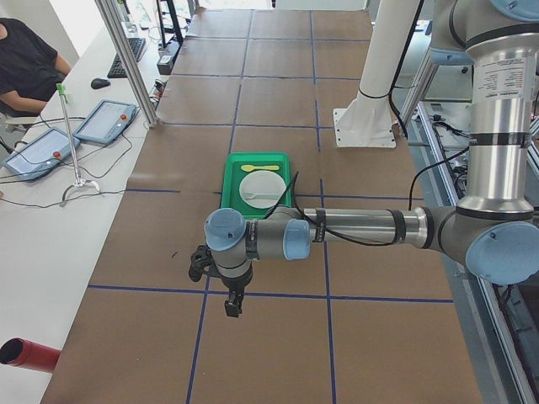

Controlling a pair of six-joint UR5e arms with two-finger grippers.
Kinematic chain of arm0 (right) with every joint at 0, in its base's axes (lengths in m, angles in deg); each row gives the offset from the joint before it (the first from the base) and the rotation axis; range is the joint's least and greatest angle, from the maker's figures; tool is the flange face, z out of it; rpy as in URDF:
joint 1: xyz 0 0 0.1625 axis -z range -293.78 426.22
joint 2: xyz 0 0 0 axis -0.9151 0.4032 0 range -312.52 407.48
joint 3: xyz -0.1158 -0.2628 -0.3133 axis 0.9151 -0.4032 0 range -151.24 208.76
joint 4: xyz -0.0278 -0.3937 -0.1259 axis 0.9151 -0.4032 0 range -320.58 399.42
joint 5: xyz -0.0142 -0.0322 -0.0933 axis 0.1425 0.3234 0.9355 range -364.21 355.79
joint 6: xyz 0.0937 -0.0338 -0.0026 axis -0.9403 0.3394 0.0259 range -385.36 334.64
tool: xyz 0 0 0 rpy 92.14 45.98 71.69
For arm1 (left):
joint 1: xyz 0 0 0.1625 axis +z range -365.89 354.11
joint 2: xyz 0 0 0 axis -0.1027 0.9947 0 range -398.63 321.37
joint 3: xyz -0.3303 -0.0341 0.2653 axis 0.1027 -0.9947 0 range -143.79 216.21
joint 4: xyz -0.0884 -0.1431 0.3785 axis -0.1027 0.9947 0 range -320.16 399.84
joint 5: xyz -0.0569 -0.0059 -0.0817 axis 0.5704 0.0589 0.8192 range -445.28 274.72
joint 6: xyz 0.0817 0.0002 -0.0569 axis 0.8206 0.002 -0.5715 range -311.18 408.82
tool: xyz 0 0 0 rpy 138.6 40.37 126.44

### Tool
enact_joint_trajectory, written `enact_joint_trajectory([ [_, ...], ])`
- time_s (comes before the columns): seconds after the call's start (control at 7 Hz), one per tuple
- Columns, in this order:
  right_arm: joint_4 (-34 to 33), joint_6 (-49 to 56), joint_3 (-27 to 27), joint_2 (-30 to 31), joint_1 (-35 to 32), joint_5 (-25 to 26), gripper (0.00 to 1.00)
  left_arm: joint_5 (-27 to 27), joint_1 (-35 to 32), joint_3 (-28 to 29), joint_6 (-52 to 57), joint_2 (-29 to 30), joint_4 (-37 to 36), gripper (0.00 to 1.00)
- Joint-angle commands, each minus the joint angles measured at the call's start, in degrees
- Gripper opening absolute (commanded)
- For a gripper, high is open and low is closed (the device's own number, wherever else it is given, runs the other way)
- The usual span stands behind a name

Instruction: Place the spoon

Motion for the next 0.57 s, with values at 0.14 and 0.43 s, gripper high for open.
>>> enact_joint_trajectory([
  [0.14,-0.01,-0.03,0.00,0.00,0.00,0.00,1.00,3.67,-0.34,0.48,-0.09,-0.23,0.24,1.00],
  [0.43,-0.01,-0.03,0.00,0.00,0.00,0.00,1.00,3.59,-0.34,0.49,-0.09,-0.23,0.33,1.00],
])
